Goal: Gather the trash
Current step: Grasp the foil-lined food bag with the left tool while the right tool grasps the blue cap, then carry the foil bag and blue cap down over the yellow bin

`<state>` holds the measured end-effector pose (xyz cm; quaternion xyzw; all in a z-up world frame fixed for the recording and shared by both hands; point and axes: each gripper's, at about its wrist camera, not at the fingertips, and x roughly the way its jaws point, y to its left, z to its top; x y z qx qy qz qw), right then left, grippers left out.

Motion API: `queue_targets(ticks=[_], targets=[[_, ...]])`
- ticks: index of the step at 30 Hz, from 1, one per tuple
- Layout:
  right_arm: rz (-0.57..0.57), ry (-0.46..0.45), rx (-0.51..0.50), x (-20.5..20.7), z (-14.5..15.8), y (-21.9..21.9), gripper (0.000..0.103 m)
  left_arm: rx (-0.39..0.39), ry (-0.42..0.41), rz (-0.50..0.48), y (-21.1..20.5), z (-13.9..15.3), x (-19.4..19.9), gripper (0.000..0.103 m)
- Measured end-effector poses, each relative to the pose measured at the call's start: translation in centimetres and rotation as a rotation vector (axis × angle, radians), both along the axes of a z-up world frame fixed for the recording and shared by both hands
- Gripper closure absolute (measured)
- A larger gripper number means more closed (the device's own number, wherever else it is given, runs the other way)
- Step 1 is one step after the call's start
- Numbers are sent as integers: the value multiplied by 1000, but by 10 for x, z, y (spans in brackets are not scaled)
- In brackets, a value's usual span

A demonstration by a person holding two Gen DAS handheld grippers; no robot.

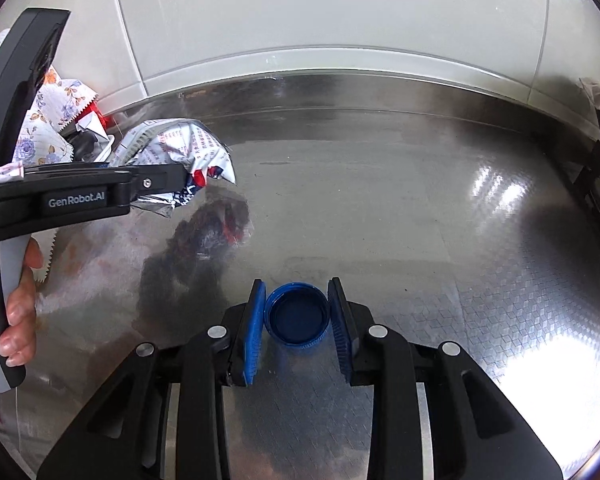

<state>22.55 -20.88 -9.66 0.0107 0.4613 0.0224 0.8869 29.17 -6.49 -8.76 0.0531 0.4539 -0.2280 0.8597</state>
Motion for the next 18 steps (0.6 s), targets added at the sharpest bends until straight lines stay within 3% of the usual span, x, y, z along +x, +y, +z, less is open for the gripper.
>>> queue_targets(ticks=[10, 18], targets=[[66, -17, 11, -34, 20, -19, 70, 28, -30, 94, 5, 23, -52, 63], [143, -38, 32, -76, 34, -45, 70, 50, -50, 207, 10, 35, -124, 63]])
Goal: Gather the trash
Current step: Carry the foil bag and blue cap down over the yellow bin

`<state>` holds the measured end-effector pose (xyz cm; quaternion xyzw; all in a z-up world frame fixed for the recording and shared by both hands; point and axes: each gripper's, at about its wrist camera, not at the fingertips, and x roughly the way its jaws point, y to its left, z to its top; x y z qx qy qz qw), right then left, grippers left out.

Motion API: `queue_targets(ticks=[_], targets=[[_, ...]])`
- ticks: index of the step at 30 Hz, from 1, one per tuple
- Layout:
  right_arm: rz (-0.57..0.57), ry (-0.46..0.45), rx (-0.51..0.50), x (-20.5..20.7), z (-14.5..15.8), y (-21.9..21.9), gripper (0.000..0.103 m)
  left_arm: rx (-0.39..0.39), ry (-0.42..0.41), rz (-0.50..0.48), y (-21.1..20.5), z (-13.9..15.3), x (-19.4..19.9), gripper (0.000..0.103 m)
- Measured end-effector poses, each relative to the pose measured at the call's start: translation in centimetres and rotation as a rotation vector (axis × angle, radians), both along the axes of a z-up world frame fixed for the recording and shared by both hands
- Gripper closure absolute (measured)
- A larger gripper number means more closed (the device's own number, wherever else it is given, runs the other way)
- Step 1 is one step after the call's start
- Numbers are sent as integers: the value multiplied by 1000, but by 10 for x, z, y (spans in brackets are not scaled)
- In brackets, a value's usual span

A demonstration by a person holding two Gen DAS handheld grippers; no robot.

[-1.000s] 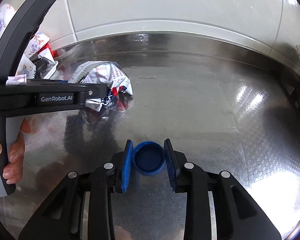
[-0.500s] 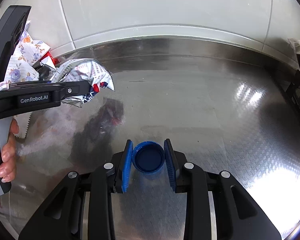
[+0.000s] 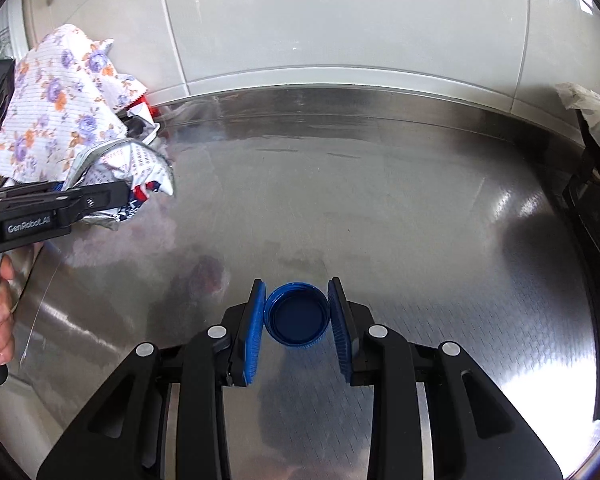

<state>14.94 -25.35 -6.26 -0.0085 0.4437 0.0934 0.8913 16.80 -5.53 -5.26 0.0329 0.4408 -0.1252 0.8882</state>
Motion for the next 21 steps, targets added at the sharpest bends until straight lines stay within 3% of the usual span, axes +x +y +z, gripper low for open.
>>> queue_targets(ticks=[9, 21], targets=[[41, -7, -1, -54, 5, -29, 70, -2, -6, 78, 6, 11, -79, 63], [13, -49, 9, -147, 24, -37, 70, 10, -30, 36, -4, 19, -183, 63]])
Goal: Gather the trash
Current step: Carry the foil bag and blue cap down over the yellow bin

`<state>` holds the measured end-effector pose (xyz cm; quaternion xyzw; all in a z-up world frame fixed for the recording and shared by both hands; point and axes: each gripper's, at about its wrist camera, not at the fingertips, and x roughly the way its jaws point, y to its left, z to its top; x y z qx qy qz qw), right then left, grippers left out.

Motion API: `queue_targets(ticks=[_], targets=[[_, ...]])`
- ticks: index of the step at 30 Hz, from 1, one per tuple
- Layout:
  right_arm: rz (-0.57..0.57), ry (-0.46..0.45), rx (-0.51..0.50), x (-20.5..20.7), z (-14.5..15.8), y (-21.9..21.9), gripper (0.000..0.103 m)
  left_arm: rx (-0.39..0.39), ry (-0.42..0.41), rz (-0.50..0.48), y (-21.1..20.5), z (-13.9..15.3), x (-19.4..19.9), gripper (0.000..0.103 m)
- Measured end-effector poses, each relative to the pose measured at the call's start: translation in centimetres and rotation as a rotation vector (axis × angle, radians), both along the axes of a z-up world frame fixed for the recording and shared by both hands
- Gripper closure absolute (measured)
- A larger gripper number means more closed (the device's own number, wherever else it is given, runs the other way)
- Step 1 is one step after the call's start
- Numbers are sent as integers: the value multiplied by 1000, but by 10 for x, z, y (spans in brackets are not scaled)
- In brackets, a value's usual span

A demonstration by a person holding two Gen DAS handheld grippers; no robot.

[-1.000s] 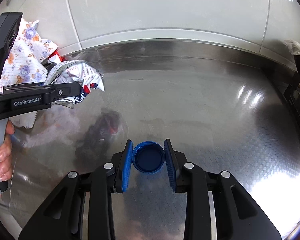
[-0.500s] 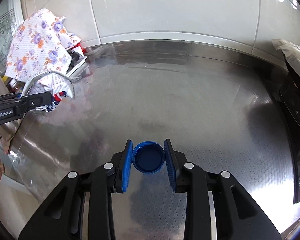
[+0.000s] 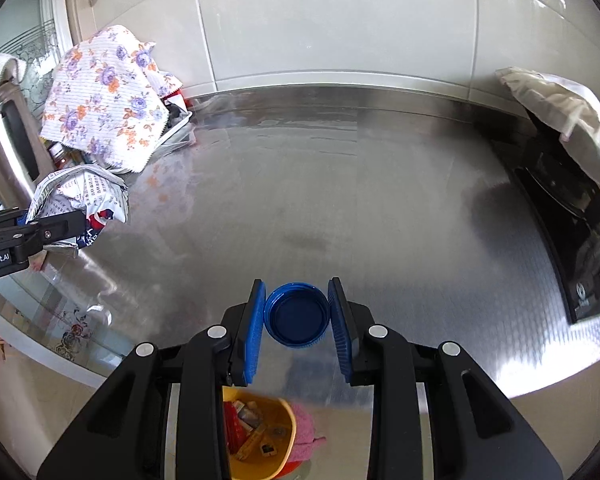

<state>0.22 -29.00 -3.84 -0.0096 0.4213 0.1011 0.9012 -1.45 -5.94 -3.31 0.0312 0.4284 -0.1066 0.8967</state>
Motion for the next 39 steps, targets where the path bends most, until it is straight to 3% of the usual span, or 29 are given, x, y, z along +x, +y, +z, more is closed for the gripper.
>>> queue_targets(ticks=[7, 13, 22, 31, 39], targets=[[11, -4, -14, -89, 11, 10, 70, 10, -2, -16, 6, 0, -86, 63], [25, 27, -31, -151, 5, 18, 70, 19, 38, -30, 12, -15, -138, 63], [60, 116, -42, -180, -25, 31, 70, 6, 144, -45, 12, -61, -167, 63], [153, 274, -33, -169, -110, 41, 70, 4, 317, -71, 10, -163, -155, 63], [232, 431, -34, -133, -215, 49, 70, 29, 478, -94, 10, -270, -117, 63]])
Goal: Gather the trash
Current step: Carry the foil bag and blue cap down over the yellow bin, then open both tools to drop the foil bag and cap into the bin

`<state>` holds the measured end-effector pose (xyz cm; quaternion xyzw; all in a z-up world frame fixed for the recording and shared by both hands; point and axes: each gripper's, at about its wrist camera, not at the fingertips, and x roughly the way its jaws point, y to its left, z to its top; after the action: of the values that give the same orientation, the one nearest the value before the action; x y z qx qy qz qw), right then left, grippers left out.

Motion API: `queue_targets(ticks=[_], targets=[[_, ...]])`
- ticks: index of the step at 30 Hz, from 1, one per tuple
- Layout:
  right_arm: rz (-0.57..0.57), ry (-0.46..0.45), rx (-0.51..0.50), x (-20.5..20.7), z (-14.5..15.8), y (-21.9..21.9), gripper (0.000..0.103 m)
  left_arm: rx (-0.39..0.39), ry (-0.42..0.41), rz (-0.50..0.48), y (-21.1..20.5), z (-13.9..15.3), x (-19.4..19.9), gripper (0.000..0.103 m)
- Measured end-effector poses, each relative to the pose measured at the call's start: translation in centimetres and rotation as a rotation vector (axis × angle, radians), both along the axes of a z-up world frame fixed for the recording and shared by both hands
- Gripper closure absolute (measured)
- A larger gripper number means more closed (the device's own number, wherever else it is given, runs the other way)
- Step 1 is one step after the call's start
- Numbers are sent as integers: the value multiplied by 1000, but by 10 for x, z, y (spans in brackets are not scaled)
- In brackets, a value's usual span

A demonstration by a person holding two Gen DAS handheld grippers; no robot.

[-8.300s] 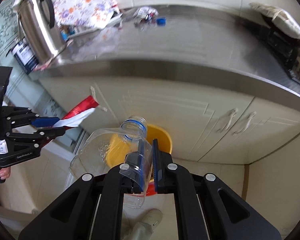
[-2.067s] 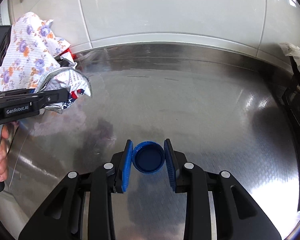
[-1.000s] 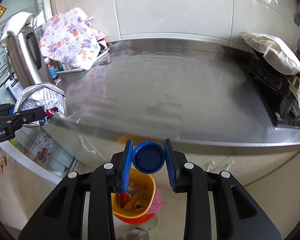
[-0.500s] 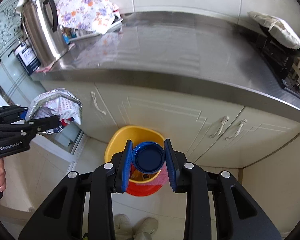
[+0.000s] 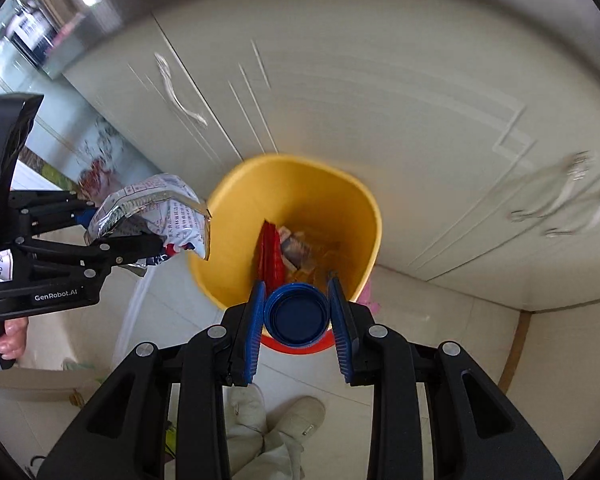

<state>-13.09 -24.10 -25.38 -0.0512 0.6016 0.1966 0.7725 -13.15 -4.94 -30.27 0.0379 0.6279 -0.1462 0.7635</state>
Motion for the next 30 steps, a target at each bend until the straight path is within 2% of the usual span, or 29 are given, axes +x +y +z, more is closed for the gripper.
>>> queue_targets(ticks=[6, 14, 26, 29, 30], targets=[[26, 75, 3, 23, -58, 6, 70, 45, 64, -48, -8, -50, 22, 63], [69, 125, -12, 42, -102, 15, 70, 50, 96, -61, -9, -77, 38, 62], [63, 140, 15, 60, -119, 18, 70, 53, 110, -50, -10, -90, 45, 62], [59, 141, 26, 62, -120, 18, 69, 60, 113, -50, -9, -93, 43, 59], [56, 142, 29, 62, -119, 17, 65, 65, 112, -50, -9, -92, 43, 58]])
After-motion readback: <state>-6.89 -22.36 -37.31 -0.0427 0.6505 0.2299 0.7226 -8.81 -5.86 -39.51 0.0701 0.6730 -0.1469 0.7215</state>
